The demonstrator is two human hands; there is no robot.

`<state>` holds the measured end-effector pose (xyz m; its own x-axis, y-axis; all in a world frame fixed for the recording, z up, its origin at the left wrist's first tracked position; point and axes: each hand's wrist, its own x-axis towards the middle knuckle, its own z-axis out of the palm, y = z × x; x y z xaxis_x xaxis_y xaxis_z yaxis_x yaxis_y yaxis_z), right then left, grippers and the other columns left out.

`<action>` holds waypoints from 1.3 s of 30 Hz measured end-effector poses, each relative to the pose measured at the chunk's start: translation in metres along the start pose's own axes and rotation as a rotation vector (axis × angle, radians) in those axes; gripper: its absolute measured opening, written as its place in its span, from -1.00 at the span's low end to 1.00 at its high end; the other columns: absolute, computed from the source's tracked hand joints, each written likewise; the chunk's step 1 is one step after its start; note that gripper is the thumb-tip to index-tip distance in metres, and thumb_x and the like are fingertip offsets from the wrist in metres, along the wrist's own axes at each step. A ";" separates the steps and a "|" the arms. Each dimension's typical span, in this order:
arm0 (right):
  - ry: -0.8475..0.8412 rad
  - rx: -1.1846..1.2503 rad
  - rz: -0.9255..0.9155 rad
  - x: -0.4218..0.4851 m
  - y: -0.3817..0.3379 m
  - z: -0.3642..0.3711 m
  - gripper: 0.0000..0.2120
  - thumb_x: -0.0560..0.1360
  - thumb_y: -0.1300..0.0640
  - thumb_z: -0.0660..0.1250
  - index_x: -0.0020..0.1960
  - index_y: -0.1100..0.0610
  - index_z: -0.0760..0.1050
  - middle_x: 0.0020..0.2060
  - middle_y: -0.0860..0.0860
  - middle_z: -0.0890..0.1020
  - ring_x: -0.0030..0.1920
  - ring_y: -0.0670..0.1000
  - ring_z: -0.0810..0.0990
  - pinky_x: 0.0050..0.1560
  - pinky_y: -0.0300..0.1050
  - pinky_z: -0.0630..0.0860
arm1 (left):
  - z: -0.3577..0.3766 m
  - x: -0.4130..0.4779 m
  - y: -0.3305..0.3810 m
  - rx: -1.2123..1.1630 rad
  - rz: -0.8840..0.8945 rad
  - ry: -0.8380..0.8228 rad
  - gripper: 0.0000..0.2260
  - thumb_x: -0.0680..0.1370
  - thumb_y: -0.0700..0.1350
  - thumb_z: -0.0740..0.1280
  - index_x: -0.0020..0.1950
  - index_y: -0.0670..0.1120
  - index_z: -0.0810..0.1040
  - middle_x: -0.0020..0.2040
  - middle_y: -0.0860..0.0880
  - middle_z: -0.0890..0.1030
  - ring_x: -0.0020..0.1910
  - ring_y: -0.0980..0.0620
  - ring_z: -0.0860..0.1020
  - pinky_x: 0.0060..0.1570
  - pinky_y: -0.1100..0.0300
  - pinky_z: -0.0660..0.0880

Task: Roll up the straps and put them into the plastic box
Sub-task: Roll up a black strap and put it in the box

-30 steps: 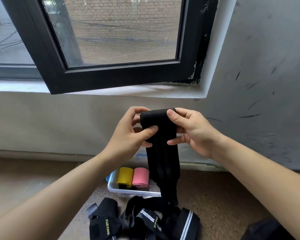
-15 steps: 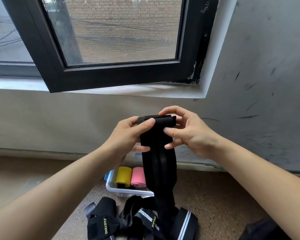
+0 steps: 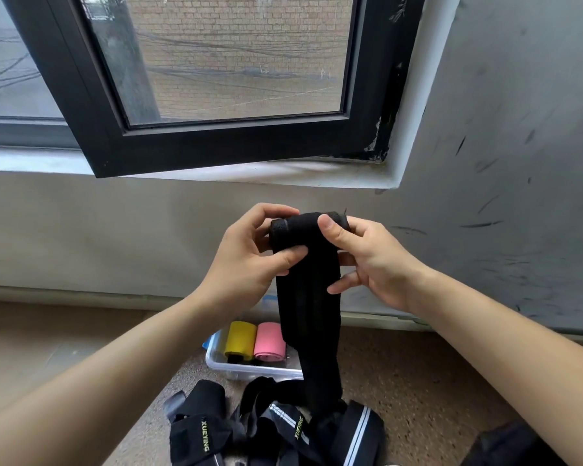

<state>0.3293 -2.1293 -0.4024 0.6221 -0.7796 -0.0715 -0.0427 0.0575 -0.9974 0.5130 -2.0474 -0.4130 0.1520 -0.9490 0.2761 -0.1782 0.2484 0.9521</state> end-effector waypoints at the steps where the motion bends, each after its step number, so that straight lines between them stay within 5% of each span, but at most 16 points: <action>1: 0.002 0.008 -0.007 0.000 0.001 0.000 -0.55 0.51 -0.15 0.37 0.24 0.13 0.62 0.03 0.11 0.71 0.01 0.11 0.74 -0.36 -0.08 0.62 | 0.000 0.000 -0.001 0.006 0.003 -0.004 -0.65 0.51 -0.35 0.49 0.23 -0.06 0.57 -0.02 0.00 0.69 0.01 0.06 0.66 -0.21 0.15 0.63; 6: -0.013 0.049 -0.048 0.000 0.001 -0.004 -0.61 0.51 -0.03 0.41 0.22 0.21 0.59 0.05 0.13 0.70 0.03 0.09 0.73 -0.26 -0.05 0.64 | -0.002 0.000 0.002 0.014 -0.127 -0.001 -0.59 0.52 -0.26 0.51 0.29 0.07 0.54 0.06 0.01 0.70 0.02 0.08 0.69 -0.31 0.25 0.56; 10: -0.028 0.068 -0.109 0.001 0.002 -0.006 -0.69 0.52 0.11 0.42 0.21 0.21 0.57 -0.01 0.10 0.67 0.04 0.06 0.71 -0.19 -0.02 0.66 | -0.005 -0.001 0.008 -0.022 -0.344 -0.124 -0.71 0.54 0.12 0.45 0.26 0.15 0.62 0.10 0.11 0.73 0.07 0.14 0.69 -0.28 0.22 0.56; 14: -0.018 0.043 -0.183 0.001 0.009 -0.003 -0.72 0.54 0.29 0.42 0.23 0.15 0.57 -0.04 0.08 0.66 0.02 0.07 0.72 -0.16 0.00 0.69 | -0.002 0.002 0.013 -0.058 -0.443 -0.104 -0.63 0.58 0.24 0.31 0.22 0.03 0.63 0.06 0.05 0.73 0.03 0.03 0.71 -0.19 0.13 0.63; 21: -0.008 -0.070 -0.258 -0.001 0.014 -0.002 -0.55 0.49 0.36 0.47 0.32 0.06 0.59 0.04 0.05 0.72 0.05 0.06 0.73 -0.25 0.00 0.71 | -0.008 0.003 0.010 -0.141 -0.365 -0.066 -0.70 0.58 -0.05 0.41 0.26 -0.15 0.59 0.06 -0.09 0.69 0.05 0.03 0.70 -0.14 0.20 0.63; 30: -0.097 -0.076 -0.029 -0.006 0.001 0.003 -0.49 0.47 -0.28 0.32 0.27 0.00 0.59 0.06 0.04 0.72 0.09 0.09 0.73 -0.25 0.03 0.66 | -0.008 0.002 0.011 -0.038 -0.105 -0.066 -0.64 0.52 -0.23 0.49 0.31 -0.09 0.56 0.09 -0.06 0.67 0.06 0.03 0.69 -0.10 0.22 0.62; 36: -0.041 -0.004 -0.066 -0.006 0.001 0.003 -0.67 0.50 -0.07 0.41 0.21 0.05 0.61 -0.06 0.01 0.69 -0.09 0.01 0.72 -0.48 -0.14 0.54 | -0.007 0.000 -0.002 0.092 0.025 -0.039 -0.50 0.41 -0.12 0.58 0.31 -0.01 0.53 0.14 0.03 0.67 0.17 0.04 0.64 0.05 0.11 0.63; 39: -0.019 0.036 -0.088 -0.005 0.003 0.002 -0.60 0.45 0.00 0.46 0.27 0.06 0.59 0.00 0.02 0.67 -0.05 0.00 0.69 -0.48 -0.16 0.52 | -0.008 -0.001 0.003 0.060 -0.129 -0.049 -0.51 0.47 -0.12 0.58 0.34 0.07 0.51 0.19 0.03 0.66 0.15 0.03 0.67 -0.20 0.20 0.60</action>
<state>0.3276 -2.1241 -0.4049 0.6373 -0.7705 0.0163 0.0406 0.0124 -0.9991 0.5201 -2.0442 -0.4099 0.1304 -0.9810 0.1439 -0.2178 0.1132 0.9694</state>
